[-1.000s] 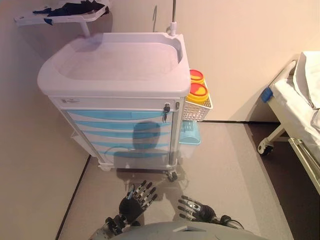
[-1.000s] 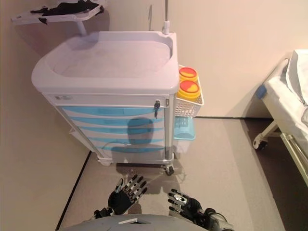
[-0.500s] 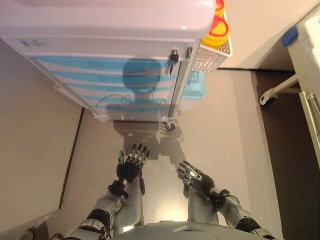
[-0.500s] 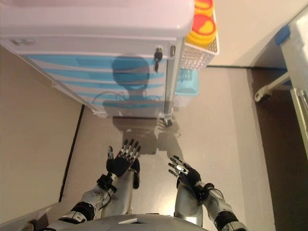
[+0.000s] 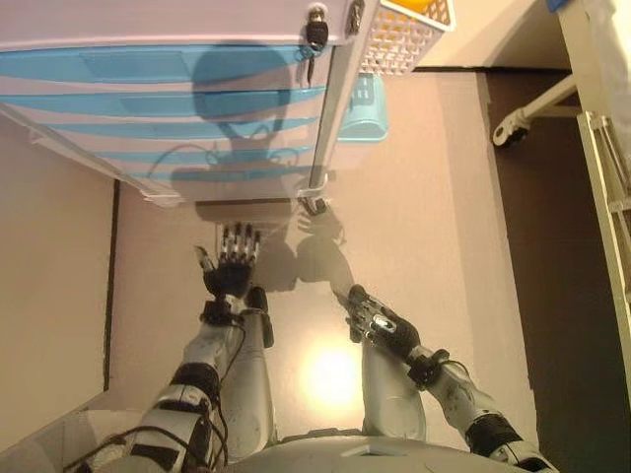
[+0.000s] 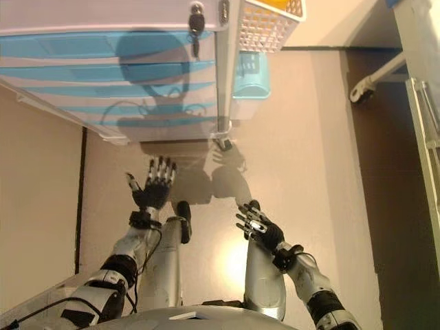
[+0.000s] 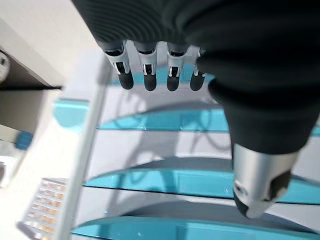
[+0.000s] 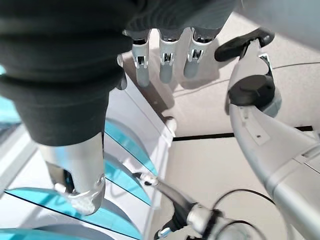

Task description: Open the drawer and pick up the medicine

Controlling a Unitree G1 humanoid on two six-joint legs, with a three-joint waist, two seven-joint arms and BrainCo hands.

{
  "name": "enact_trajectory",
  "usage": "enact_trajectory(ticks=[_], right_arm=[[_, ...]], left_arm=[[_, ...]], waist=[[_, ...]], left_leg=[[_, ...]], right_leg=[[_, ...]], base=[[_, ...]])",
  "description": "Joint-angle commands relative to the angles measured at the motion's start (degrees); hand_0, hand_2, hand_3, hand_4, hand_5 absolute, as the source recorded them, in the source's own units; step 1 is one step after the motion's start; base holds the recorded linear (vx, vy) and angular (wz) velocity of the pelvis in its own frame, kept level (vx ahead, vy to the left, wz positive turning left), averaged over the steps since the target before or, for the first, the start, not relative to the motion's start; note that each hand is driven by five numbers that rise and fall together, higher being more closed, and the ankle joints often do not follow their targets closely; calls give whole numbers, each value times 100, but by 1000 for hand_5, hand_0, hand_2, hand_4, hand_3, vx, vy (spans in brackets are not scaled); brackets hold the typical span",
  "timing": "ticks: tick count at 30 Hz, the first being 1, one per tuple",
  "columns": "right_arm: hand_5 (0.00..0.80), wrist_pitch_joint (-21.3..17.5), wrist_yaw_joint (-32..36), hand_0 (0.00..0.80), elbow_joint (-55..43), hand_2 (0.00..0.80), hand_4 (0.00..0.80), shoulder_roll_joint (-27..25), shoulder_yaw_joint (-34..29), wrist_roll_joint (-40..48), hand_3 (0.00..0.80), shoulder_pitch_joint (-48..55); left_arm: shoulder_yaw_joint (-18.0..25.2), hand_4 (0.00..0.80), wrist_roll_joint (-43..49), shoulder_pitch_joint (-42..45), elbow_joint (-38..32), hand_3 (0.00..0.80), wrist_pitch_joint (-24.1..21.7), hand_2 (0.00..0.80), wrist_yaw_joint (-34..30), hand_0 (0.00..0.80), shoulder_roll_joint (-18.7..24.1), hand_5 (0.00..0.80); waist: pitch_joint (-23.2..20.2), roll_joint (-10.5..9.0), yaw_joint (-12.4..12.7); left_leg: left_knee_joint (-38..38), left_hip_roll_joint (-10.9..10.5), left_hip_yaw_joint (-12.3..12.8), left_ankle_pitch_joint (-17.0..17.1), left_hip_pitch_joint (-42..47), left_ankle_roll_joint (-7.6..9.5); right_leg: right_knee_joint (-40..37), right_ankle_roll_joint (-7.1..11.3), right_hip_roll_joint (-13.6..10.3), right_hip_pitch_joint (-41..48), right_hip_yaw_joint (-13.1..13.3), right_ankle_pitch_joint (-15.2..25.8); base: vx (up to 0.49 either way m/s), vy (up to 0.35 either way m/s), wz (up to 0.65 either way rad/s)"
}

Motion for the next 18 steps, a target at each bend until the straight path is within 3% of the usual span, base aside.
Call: enact_trajectory(ticks=[1,5,10,18], right_arm=[[0,237,41,0,-64,0,0,-374,301,20,0,562],[0,250,134,0,32,0,0,-601,352,65,0,487],[0,-85,344,0,216,0,0,-792,543,99,0,480],[0,-484,649,0,553,0,0,-791,658,131,0,543]], left_arm=[[359,0,-516,-251,-284,0,-30,0,-32,0,299,0],[494,0,-855,-983,-94,0,-121,0,264,0,865,0],[541,0,-977,-2098,242,0,-379,0,649,0,1609,0],[501,0,-977,-3024,186,0,-865,0,921,0,2228,0]], waist=[[-15,82,-141],[27,96,-280],[95,70,-485],[178,-2,-585]], left_leg=[[132,-365,212,-413,34,527],[203,-291,335,-460,-70,532],[194,-188,490,-510,-133,531],[260,-120,597,-683,-113,552]], right_leg=[[-33,-445,386,-304,-192,393],[-89,-447,385,-452,-87,464],[-402,-425,391,-521,61,644],[-724,-421,396,-400,173,750]], base=[[12,121,-8],[-5,108,-9],[-21,70,-9],[-2,19,-2]])
